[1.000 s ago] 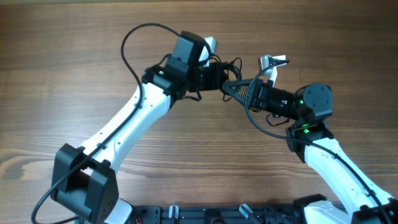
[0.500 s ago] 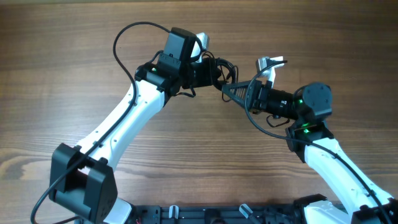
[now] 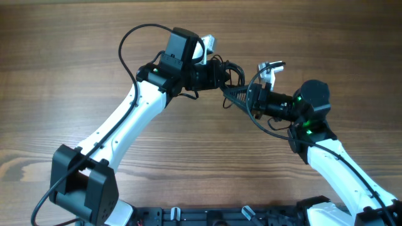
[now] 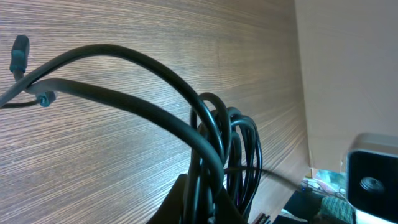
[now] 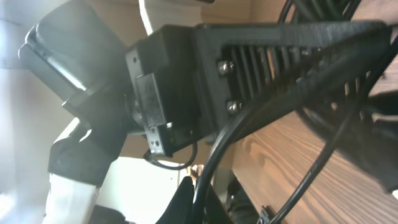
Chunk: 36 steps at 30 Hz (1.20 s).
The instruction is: Untangle cables
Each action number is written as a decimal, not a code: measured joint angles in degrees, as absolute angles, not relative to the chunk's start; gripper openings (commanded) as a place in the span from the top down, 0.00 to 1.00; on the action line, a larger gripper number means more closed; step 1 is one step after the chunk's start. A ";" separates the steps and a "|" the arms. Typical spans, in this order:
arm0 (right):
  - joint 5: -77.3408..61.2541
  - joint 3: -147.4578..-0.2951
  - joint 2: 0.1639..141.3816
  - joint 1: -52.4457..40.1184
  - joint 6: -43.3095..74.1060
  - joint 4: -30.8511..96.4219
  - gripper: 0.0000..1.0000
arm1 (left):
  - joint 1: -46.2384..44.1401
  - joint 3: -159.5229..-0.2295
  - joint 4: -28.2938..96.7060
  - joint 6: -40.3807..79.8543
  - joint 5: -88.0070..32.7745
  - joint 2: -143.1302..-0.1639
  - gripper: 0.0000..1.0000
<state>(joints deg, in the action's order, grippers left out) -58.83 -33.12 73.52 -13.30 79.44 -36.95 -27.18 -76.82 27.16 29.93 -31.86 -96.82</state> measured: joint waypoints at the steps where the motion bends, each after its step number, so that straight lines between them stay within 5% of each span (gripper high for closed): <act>1: -58.67 -33.10 73.52 -13.30 79.40 -37.69 0.96 | -27.18 -76.82 27.16 29.95 -31.97 -96.82 0.96; 10: -57.80 -33.12 73.67 -13.30 81.84 -52.47 0.96 | -27.18 -76.82 27.14 29.93 -32.75 -96.82 0.96; 26: -57.91 -33.12 73.67 -13.30 76.79 -37.23 0.94 | -27.11 -76.82 27.11 31.05 -35.29 -96.82 0.96; 33: -57.93 -33.12 73.67 -13.30 75.33 -32.27 0.47 | -25.78 -76.82 27.14 31.81 -35.55 -96.82 0.96; 36: -56.60 -33.12 73.67 -13.34 75.31 -32.14 0.09 | -25.47 -76.82 27.49 31.99 -35.53 -96.82 0.96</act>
